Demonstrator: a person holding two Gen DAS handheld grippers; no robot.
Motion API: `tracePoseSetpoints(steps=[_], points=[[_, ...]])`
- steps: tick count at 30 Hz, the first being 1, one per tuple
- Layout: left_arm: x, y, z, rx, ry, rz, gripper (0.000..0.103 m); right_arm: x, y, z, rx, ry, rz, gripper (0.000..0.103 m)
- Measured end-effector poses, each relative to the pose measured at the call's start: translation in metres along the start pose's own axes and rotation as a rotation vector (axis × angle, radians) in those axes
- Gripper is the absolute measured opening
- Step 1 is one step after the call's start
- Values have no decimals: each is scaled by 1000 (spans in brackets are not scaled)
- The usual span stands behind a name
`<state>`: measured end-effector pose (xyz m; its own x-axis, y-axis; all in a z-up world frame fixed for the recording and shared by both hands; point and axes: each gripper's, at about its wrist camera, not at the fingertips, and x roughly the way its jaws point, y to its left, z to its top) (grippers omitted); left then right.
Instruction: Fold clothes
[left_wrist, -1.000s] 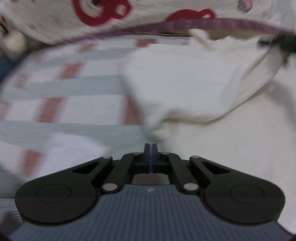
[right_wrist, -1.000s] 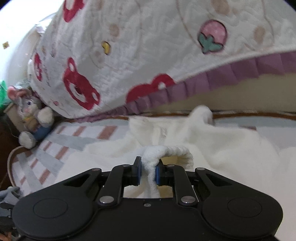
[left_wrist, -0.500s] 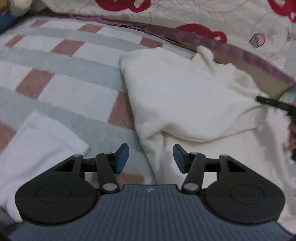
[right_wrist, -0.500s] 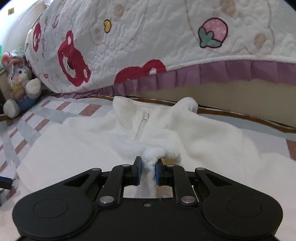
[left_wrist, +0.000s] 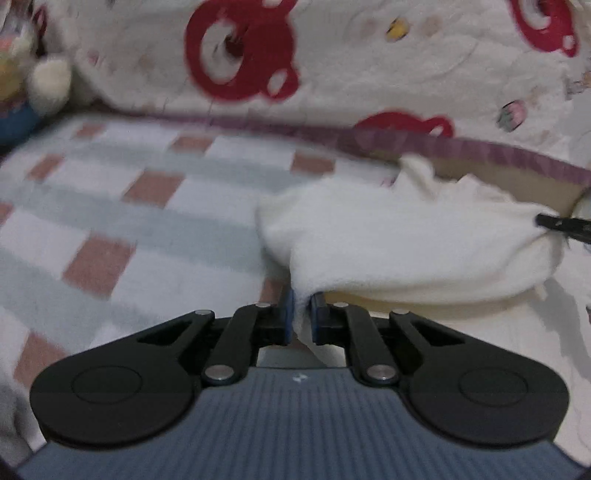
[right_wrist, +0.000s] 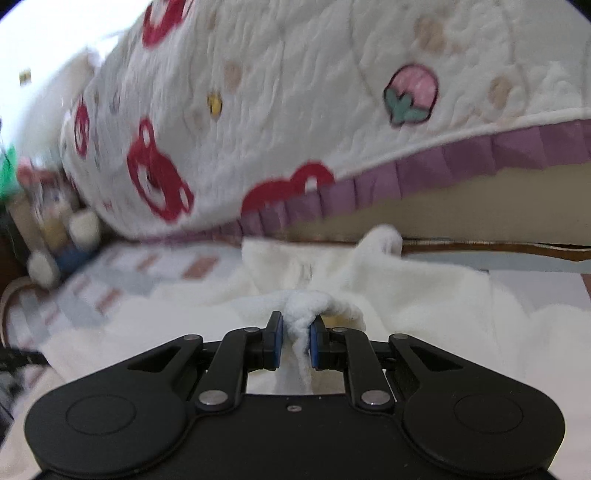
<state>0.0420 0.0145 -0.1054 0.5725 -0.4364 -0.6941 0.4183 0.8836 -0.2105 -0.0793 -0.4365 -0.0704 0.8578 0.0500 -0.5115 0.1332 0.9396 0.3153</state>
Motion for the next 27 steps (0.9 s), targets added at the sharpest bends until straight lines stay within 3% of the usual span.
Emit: tracePoseSetpoints(steps=[3,5,7,13,18,20,22,27], points=[[20,7,-14,-75,126,-14,9,7,-3,-7,-24,69,-34,16],[26,-1,-18,-25,149,23,9,20,-6,-17,-66,178,-82,16],[25,-9,-17,31,144,48,9,24,-8,-20,-65,213,-97,16],[25,-8,-20,37,149,58,9,14,3,-7,-100,151,-122,16],[21,-7,-21,31,174,43,10,22,-10,-12,-47,210,-152,39],[10,-6,-20,27,161,3,11,14,-21,-16,41,190,-145,48],[-4,-6,-16,19,136,-49,20,3,-33,-19,152,159,-116,49],[-31,-11,-5,-19,-23,-172,28,-19,-49,-28,323,126,-91,50]])
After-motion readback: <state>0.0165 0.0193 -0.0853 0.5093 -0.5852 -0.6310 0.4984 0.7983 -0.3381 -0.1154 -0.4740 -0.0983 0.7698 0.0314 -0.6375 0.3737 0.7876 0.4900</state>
